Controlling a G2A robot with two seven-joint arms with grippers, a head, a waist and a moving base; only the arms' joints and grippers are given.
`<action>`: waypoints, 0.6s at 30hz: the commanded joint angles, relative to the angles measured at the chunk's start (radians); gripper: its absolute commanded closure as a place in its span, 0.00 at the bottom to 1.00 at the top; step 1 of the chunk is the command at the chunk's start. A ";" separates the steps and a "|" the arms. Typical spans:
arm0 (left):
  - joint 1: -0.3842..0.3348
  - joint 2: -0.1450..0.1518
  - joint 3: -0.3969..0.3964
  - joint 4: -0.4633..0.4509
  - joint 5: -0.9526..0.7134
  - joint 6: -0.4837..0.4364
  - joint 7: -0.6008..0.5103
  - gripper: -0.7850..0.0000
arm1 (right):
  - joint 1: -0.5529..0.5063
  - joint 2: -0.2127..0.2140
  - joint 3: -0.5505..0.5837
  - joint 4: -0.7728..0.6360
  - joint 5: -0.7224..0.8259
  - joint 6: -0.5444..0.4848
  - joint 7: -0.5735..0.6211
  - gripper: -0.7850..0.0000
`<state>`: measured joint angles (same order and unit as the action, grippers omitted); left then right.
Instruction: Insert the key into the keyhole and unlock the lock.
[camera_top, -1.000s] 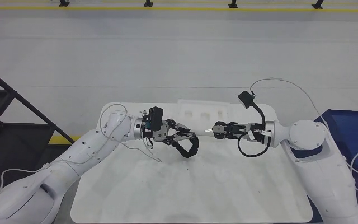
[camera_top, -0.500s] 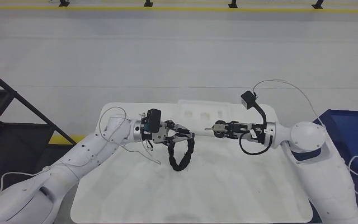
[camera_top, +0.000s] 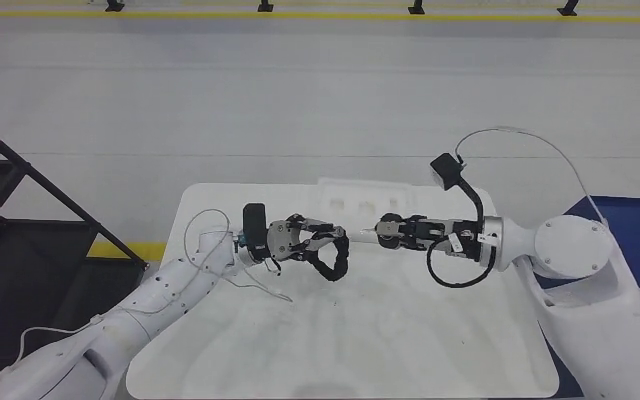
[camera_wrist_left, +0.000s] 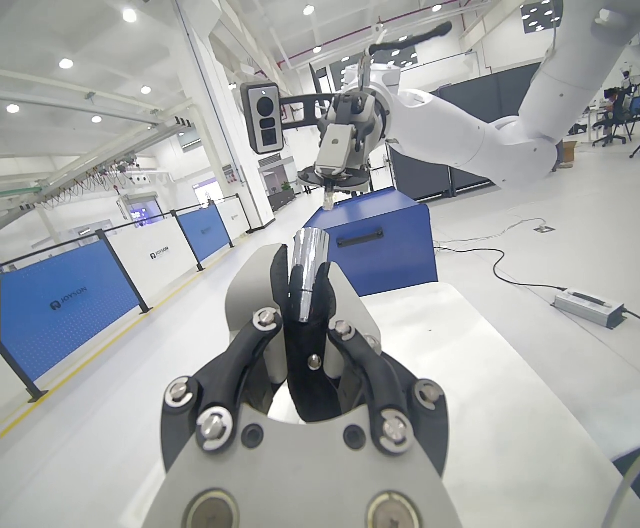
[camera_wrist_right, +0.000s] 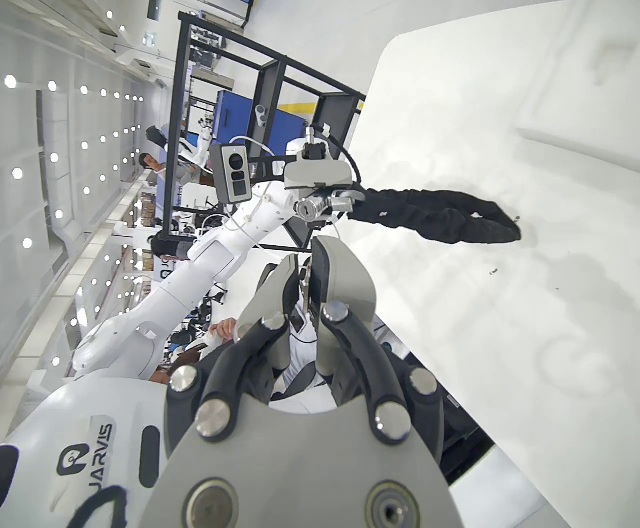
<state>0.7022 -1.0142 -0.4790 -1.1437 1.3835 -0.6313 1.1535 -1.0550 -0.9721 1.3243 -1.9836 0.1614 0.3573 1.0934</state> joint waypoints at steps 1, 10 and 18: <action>0.006 -0.012 0.004 0.016 0.016 0.021 0.039 1.00 | 0.006 0.005 -0.011 -0.039 -0.079 0.033 -0.003 1.00; 0.015 -0.059 0.009 0.094 0.066 0.113 0.111 1.00 | 0.014 0.008 -0.068 -0.092 -0.132 0.054 -0.002 1.00; 0.013 -0.085 0.011 0.137 0.097 0.110 0.145 1.00 | 0.024 0.010 -0.094 -0.040 -0.154 0.058 -0.007 1.00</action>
<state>0.7148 -1.0962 -0.4682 -1.0089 1.4841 -0.5202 1.3010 -1.0311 -0.9644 1.2294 -2.0450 0.0254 0.4037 1.0839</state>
